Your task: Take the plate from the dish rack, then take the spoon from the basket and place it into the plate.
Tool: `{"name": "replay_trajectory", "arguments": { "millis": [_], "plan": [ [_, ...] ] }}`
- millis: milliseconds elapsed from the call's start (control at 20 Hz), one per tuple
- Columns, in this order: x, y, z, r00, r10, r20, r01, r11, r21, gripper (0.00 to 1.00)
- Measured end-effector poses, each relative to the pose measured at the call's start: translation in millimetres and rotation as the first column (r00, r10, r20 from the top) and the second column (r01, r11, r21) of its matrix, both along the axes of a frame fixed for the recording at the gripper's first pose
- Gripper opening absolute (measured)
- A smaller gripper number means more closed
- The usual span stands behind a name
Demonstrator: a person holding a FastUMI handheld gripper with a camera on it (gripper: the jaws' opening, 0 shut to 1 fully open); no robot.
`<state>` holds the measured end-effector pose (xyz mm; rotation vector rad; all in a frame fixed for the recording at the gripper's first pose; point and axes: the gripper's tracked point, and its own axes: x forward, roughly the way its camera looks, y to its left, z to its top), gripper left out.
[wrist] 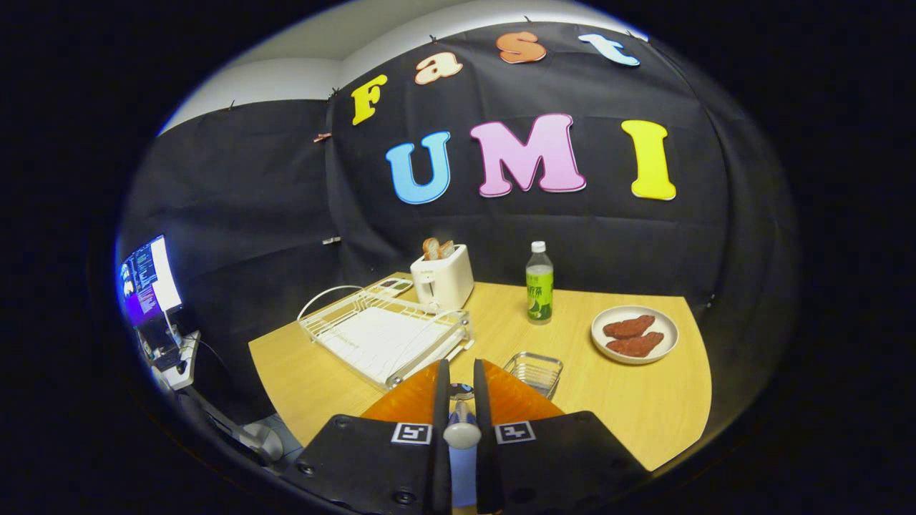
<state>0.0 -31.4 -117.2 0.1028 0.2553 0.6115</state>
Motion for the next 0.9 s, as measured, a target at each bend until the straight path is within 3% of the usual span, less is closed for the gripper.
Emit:
{"name": "replay_trajectory", "arguments": {
  "millis": [500,650,900],
  "plan": [
    [-18,31,-77,0.991,0.108,-0.075,-0.116,0.988,-0.101,0.17],
    [-24,33,-108,0.983,0.113,-0.148,-0.133,0.982,-0.134,0.18],
    [-32,33,-115,0.977,0.115,-0.180,-0.143,0.977,-0.155,0.19]
  ]
}}
